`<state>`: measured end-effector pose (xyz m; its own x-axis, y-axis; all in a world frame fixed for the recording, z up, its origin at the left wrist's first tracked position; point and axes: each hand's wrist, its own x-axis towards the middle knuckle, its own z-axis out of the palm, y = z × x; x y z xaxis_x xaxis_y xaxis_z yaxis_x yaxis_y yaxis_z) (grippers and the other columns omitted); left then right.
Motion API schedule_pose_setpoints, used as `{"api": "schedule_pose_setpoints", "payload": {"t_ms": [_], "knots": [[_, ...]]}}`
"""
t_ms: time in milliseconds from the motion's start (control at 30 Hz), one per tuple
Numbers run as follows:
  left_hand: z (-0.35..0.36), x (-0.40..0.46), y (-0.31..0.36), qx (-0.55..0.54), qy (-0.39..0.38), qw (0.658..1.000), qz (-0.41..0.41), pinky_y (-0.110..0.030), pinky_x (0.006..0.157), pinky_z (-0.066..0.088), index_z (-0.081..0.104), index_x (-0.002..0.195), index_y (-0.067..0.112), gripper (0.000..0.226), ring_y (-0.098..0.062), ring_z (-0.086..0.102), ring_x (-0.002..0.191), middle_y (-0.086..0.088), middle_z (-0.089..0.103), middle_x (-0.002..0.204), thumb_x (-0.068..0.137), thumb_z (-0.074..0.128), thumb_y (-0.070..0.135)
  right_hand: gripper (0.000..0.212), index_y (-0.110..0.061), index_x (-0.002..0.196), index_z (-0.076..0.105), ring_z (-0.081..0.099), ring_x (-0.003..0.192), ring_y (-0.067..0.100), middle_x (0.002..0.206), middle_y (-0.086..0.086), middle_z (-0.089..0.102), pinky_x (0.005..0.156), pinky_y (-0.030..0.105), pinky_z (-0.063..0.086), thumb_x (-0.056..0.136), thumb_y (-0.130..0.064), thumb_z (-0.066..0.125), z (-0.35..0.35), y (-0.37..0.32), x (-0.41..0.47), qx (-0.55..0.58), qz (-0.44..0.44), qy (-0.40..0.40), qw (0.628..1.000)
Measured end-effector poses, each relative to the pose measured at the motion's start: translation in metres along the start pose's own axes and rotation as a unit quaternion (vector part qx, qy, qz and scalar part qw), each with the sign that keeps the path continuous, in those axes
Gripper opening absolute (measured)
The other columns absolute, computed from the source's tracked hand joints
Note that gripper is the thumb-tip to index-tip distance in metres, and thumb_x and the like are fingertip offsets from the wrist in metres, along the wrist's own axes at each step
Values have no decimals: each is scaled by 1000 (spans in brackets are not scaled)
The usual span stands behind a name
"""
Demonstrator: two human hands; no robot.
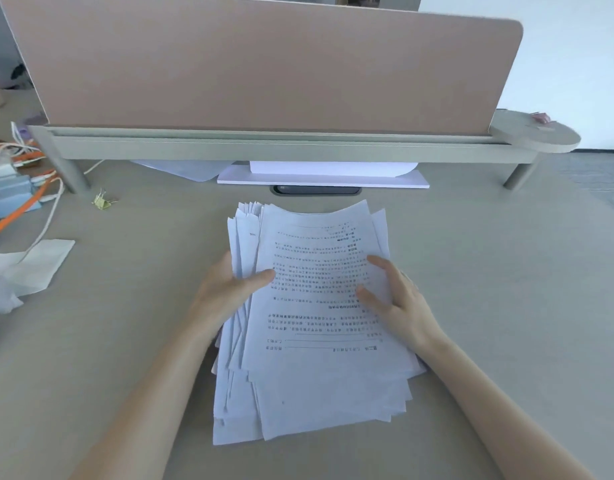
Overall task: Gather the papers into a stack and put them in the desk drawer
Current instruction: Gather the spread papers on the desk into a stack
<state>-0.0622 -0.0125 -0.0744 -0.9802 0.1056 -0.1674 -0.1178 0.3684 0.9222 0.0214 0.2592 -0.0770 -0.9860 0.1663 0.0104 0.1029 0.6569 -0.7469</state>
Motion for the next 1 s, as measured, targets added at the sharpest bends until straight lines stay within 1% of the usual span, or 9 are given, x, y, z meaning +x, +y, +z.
{"api": "schedule_pose_setpoints", "payload": {"t_ms": [167, 267, 367, 500, 567, 633, 700, 800, 1000], "knots": [[10, -7, 7, -7, -17, 1000, 5, -23, 81, 45, 50, 129, 28, 61, -5, 57, 110, 17, 61, 121, 77, 81, 32, 80, -31, 146, 41, 38, 138, 10, 140, -19, 48, 109, 26, 27, 77, -71, 50, 5, -5, -3, -28, -27, -4, 999], [8, -12, 6, 9, -22, 1000, 15, -37, 97, 50, 53, 128, 30, 70, -13, 60, 118, 13, 65, 125, 65, 82, 38, 74, -30, 151, 36, 34, 145, 14, 155, -10, 43, 117, 33, 26, 88, -57, 62, 3, -5, -6, -13, -22, -10, 1000], [6, -21, 7, -34, -22, 999, 35, -27, 86, 51, 56, 130, 27, 57, -10, 65, 110, 11, 69, 119, 79, 79, 18, 74, -30, 154, 30, 37, 144, 17, 155, -7, 42, 114, 36, 32, 91, -47, 66, -1, -7, -7, 31, -8, -5, 999], [6, -42, 13, -136, -35, 989, 54, -32, 92, 54, 64, 126, 20, 45, -9, 70, 104, 7, 75, 113, 85, 74, 4, 75, -28, 156, 26, 53, 129, 15, 150, -5, 47, 106, 38, 46, 94, -32, 69, -9, -12, -17, 206, 29, 35, 978], [6, -55, 18, -187, -48, 979, 57, -29, 82, 58, 68, 119, 19, 37, -14, 73, 105, 3, 77, 112, 86, 71, 3, 73, -29, 154, 29, 68, 113, 20, 140, 1, 58, 88, 40, 59, 94, -22, 69, -18, -13, -21, 344, 67, 38, 936], [5, -69, 27, -217, -55, 972, 69, -28, 76, 60, 69, 117, 17, 34, -18, 73, 106, -1, 78, 111, 87, 71, 2, 68, -25, 153, 34, 73, 107, 26, 133, 4, 67, 76, 36, 61, 95, -17, 68, -31, -18, -27, 408, 85, 22, 909], [2, -81, 36, -226, -52, 969, 85, -38, 87, 58, 69, 120, 13, 35, -23, 72, 108, -4, 77, 114, 86, 71, 4, 50, -13, 144, 50, 74, 108, 27, 123, 5, 75, 73, 31, 61, 96, -9, 63, -43, -28, -33, 411, 60, 8, 910], [-8, -93, 53, -231, -21, 966, 113, -50, 100, 52, 72, 115, 14, 31, -24, 72, 107, -3, 78, 111, 85, 73, 4, 39, -9, 130, 62, 79, 90, 18, 102, -1, 81, 64, 26, 61, 95, 5, 53, -55, -55, -39, 418, 10, 9, 908], [-33, -110, 99, -258, 44, 945, 194, -50, 96, 53, 76, 104, 23, 27, -24, 73, 105, -2, 79, 111, 83, 76, 5, 48, -16, 132, 56, 75, 99, 14, 117, -2, 76, 71, 24, 61, 92, 9, 50, -81, -110, -47, 439, -105, 47, 891]]}}
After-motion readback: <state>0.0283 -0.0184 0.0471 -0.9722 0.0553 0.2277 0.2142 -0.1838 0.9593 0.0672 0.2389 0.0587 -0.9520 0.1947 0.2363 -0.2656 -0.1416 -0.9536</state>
